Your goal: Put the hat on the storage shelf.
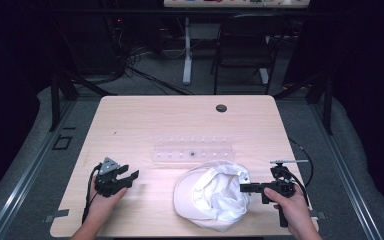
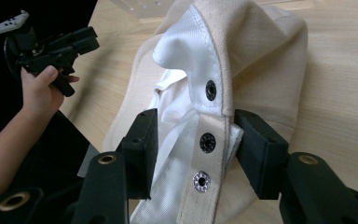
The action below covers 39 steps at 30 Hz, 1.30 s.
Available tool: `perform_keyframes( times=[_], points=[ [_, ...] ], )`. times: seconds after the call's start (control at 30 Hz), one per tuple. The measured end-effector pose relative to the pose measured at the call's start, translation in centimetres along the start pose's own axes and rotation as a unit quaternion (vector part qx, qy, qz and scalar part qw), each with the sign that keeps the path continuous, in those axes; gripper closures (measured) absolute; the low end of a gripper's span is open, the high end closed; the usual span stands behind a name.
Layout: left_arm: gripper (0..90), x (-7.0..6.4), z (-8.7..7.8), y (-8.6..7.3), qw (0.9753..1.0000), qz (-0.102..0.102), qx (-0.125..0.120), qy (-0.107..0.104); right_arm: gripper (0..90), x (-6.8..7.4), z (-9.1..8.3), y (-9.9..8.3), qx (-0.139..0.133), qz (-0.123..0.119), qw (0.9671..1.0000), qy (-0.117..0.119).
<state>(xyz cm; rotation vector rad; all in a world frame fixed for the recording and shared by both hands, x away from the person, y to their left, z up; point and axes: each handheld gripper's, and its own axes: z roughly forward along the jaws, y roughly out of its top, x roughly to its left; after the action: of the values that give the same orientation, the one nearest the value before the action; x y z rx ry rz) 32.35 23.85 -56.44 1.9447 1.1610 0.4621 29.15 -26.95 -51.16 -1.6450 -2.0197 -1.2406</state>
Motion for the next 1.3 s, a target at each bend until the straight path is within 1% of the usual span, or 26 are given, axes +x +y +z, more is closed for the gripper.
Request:
perform_keyframes(
  times=[0.1,0.17,0.23,0.33,0.43,0.5,0.63,0.73,0.8,0.87,0.93,1.07,1.13,1.17,1.3],
  points=[
    [49.1,0.0,0.0,0.0,1.0000,0.001,-0.001,-0.001,52.6,0.2,-0.1,0.1,0.001,-0.002,1.0000,0.007],
    [49.1,0.0,0.0,0.0,1.0000,0.002,0.001,0.000,53.3,0.3,-0.2,0.2,0.001,-0.004,1.0000,0.006],
    [49.1,-0.1,0.0,0.0,1.0000,0.001,-0.002,0.001,54.0,0.5,-0.2,0.2,-0.001,-0.004,1.0000,0.007],
    [49.1,-0.3,0.0,0.0,1.0000,0.007,-0.004,0.000,55.6,0.6,-0.3,0.3,0.001,-0.008,0.9999,0.011],
    [49.1,-0.5,0.0,0.1,0.9999,0.014,-0.004,-0.002,60.1,0.8,-0.3,0.3,0.004,-0.009,0.9999,0.012],
    [49.1,-0.6,0.0,0.1,0.9999,0.016,-0.003,-0.002,61.5,0.9,-0.2,0.3,0.005,-0.008,0.9999,0.012],
    [49.1,-0.6,0.0,0.1,0.9999,0.014,-0.001,-0.002,62.5,0.9,0.3,0.3,0.010,-0.008,0.9999,0.012],
    [49.1,-0.5,0.0,0.1,0.9999,0.014,-0.002,0.000,62.5,0.7,0.6,0.3,0.018,-0.010,0.9997,0.015],
    [49.1,-0.5,0.0,0.1,0.9999,0.015,-0.002,0.000,62.6,0.7,0.8,0.3,0.014,-0.003,0.9998,0.013],
    [49.1,-0.6,0.0,0.1,0.9999,0.015,-0.001,-0.002,63.1,0.6,1.0,0.3,0.017,-0.005,0.9998,0.012],
    [49.1,-0.6,0.1,0.1,0.9999,0.014,-0.002,-0.002,63.8,0.4,1.2,0.3,0.022,-0.002,0.9997,0.012],
    [49.1,-0.6,0.1,0.1,0.9999,0.015,-0.001,-0.002,67.7,0.2,1.5,0.2,0.028,0.004,0.9996,0.011],
    [49.1,-0.6,0.1,0.0,0.9999,0.014,-0.001,-0.002,71.3,0.2,1.6,0.2,0.028,0.002,0.9996,0.009],
    [49.1,-0.6,0.1,0.0,0.9999,0.014,-0.001,-0.002,72.2,0.2,1.6,0.2,0.028,0.002,0.9996,0.007],
    [49.1,-0.6,0.1,0.0,0.9999,0.014,-0.001,-0.002,74.1,0.2,1.7,0.2,0.032,0.001,0.9994,0.012]
  ],
)
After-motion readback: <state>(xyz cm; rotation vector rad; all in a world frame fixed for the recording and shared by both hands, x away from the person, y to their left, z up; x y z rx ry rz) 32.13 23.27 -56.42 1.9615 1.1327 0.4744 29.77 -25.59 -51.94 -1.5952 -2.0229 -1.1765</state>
